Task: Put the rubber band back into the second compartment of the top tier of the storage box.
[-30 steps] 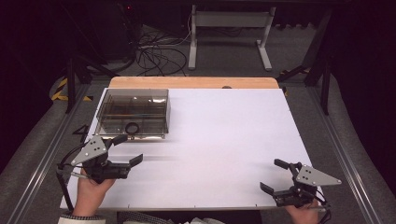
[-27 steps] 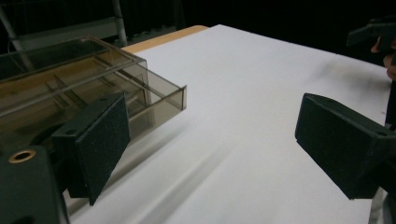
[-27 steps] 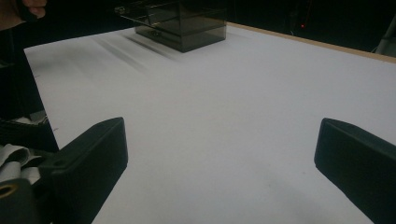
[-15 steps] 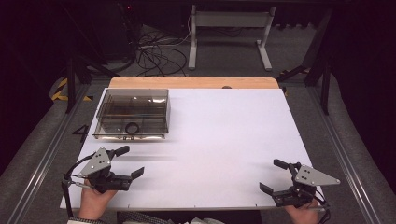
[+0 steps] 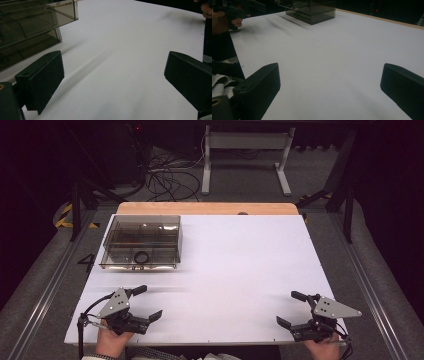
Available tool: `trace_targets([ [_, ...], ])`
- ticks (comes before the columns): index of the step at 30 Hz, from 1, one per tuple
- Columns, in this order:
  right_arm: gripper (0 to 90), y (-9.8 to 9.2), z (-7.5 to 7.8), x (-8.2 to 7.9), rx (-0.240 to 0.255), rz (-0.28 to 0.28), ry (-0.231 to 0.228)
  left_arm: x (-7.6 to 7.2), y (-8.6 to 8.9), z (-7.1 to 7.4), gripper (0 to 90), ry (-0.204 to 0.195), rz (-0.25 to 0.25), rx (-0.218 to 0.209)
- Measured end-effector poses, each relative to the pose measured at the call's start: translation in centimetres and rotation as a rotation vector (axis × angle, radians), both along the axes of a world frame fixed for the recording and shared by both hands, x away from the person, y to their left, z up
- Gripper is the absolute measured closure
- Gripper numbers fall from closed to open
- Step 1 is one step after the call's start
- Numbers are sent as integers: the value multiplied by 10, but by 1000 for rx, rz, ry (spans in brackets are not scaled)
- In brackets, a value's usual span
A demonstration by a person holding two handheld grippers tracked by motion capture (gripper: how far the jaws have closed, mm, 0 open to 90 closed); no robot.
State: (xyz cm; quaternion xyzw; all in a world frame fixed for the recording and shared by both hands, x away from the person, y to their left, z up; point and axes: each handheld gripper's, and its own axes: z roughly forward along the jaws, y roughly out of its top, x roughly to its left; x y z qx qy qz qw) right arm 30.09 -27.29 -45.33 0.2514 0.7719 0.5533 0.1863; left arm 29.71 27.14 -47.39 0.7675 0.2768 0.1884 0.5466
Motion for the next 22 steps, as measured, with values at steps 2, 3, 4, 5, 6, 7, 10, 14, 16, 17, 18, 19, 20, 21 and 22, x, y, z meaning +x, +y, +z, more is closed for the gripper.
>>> trace_targets([
  [2,34,1,0,1,-7,4,0,3,0,0,27,6,-2,-8],
  [3,34,1,0,1,-3,8,0,3,1,0,27,6,-1,-18],
  [4,34,1,0,1,-7,7,0,4,1,0,27,9,-1,-28],
  [5,34,1,0,1,-11,6,0,4,2,0,27,6,1,-26],
  [6,34,1,-1,1,-11,6,1,3,3,0,27,7,3,-34],
  [7,34,2,-1,1,-9,7,4,3,4,0,27,8,5,-36],
  [10,34,2,-1,1,-6,5,7,3,5,1,27,9,11,-56],
  [14,34,2,-1,1,-10,7,7,2,7,1,27,7,14,-69],
  [16,34,2,-1,2,-13,5,9,2,7,1,27,5,14,-72],
  [17,34,2,-1,2,-14,5,9,2,7,1,27,0,14,-67],
  [18,33,2,-1,2,-14,6,7,2,7,1,27,-3,15,-63],
  [19,33,2,-1,2,-15,6,7,1,6,2,27,-9,19,-54],
  [20,33,2,-1,2,-14,4,9,1,6,2,27,-14,21,-47],
  [21,33,2,-1,2,-14,4,6,1,6,2,27,-18,22,-42],
  [22,33,2,-1,2,-13,4,8,1,6,2,27,-20,22,-40],
])
